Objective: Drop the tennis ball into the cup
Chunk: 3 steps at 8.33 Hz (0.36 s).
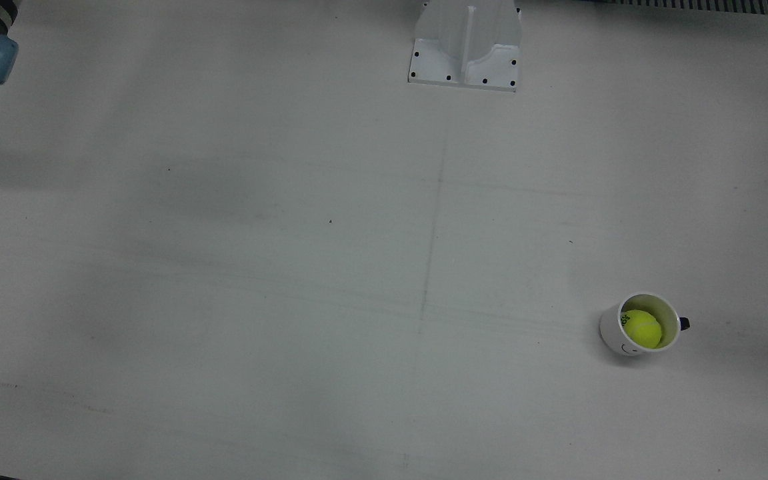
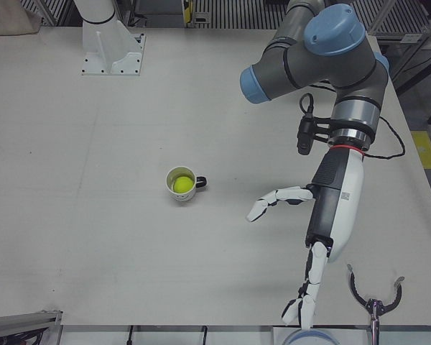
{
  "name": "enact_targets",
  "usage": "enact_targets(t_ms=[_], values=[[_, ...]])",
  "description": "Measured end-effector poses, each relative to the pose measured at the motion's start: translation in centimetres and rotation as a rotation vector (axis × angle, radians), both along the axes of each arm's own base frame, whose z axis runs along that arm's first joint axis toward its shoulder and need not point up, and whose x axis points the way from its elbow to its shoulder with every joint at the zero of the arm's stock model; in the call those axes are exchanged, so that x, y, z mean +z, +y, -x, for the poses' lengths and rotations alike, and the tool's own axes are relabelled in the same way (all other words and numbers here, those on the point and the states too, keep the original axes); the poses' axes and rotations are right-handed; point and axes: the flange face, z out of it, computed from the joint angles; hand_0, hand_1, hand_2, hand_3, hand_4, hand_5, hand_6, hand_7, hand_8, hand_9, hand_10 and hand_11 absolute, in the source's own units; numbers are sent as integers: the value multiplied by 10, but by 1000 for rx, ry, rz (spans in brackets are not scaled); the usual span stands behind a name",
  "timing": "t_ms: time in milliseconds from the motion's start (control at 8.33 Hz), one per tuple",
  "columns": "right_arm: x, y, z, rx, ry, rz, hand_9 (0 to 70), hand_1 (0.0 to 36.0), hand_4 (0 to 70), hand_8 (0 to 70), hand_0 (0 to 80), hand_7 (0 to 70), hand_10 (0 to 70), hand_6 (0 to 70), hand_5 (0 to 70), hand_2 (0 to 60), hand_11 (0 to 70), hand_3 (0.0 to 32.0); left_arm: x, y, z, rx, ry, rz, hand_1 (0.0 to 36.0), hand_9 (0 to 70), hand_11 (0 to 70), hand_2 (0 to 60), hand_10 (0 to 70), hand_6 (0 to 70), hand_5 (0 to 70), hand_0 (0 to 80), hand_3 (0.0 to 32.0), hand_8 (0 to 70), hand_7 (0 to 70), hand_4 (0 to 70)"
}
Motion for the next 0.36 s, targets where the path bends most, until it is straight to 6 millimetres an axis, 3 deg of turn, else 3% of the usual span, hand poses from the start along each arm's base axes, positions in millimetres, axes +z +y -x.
enact_targets(t_ms=[360], values=[[0, 0, 0, 0, 0, 0, 0, 0, 0, 0, 0, 0, 0, 0, 0, 0, 0, 0, 11, 6, 23, -30, 3, 52, 300, 20, 0, 239, 0, 8, 37, 539, 0, 0, 172, 0]])
